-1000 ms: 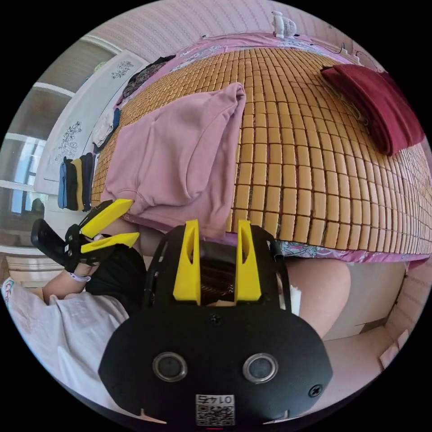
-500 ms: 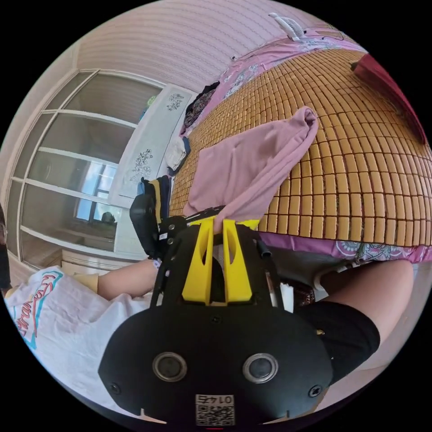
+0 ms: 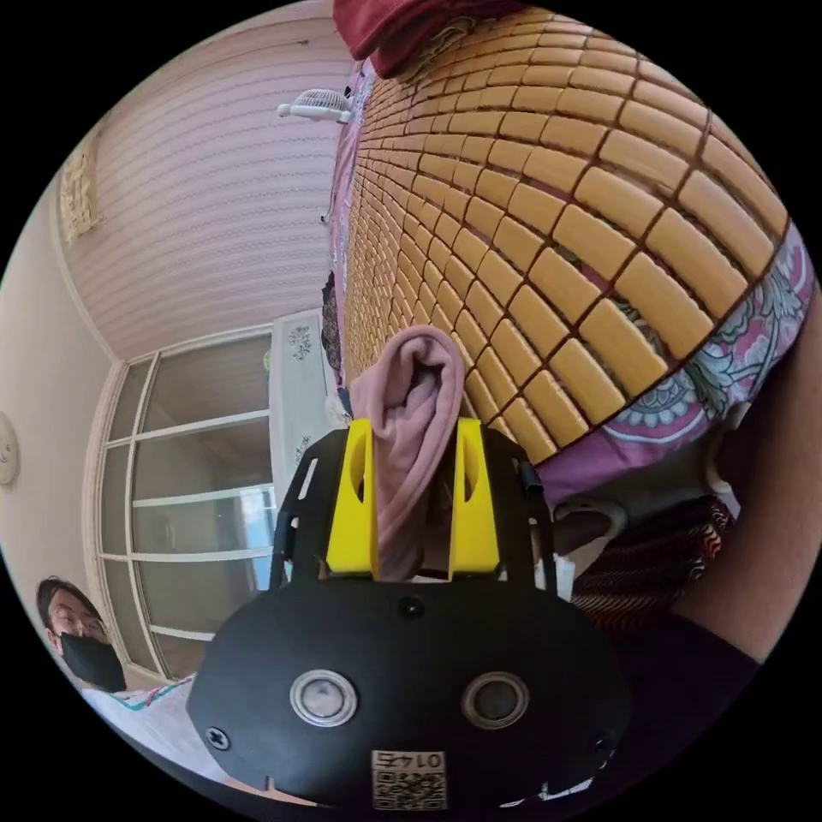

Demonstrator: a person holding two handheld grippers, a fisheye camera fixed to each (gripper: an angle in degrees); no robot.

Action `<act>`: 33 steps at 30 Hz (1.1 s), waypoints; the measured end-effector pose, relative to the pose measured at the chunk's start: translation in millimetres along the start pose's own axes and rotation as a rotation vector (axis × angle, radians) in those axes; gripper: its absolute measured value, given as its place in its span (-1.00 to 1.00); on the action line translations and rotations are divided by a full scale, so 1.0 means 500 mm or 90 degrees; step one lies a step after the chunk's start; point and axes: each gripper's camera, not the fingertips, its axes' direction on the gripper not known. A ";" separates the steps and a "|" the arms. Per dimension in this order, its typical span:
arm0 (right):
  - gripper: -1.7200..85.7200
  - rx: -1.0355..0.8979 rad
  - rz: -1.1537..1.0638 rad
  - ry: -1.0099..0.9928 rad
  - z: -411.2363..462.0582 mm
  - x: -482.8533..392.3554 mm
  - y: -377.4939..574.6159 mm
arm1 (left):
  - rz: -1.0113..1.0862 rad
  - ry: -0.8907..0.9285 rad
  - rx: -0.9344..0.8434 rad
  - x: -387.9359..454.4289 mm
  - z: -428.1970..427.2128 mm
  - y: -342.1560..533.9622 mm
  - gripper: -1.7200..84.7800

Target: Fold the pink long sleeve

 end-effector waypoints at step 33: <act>-0.74 -0.122 -0.304 0.298 0.474 -0.579 -0.267 | -0.458 0.043 0.133 -0.469 0.072 0.133 -0.84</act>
